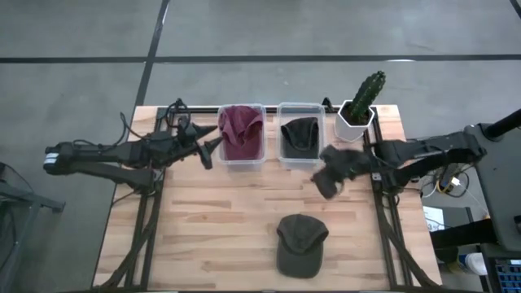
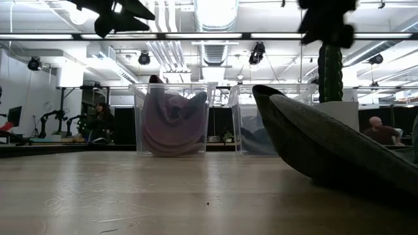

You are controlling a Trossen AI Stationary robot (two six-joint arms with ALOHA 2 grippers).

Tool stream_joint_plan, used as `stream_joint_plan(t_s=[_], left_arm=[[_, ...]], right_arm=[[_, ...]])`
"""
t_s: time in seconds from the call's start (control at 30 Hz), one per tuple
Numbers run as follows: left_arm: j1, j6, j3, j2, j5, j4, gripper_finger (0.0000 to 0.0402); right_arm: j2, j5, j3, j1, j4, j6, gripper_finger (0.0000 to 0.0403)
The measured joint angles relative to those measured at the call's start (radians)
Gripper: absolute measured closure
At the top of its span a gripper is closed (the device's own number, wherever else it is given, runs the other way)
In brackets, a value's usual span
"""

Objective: Pick & Place hat
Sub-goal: Put the black cap into the right transparent bin

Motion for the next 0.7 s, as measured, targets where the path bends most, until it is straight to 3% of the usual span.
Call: stream_joint_plan(t_s=[0.4, 0.53, 0.7], left_arm=[[-0.092, -0.07, 0.0, 0.0, -0.001, -0.013, 0.0193], [-0.116, -0.071, 0.0, 0.0, -0.001, -0.016, 0.0193], [-0.127, -0.087, 0.0, 0.0, -0.002, -0.031, 0.0193]], right_arm=[[0.043, 0.099, -0.008, 0.572, -0.002, 0.706, 0.031], [0.102, 0.146, -0.009, 0.686, -0.001, 0.903, 0.0297], [0.188, 0.19, -0.009, 0.748, 0.009, 1.067, 0.0277]])
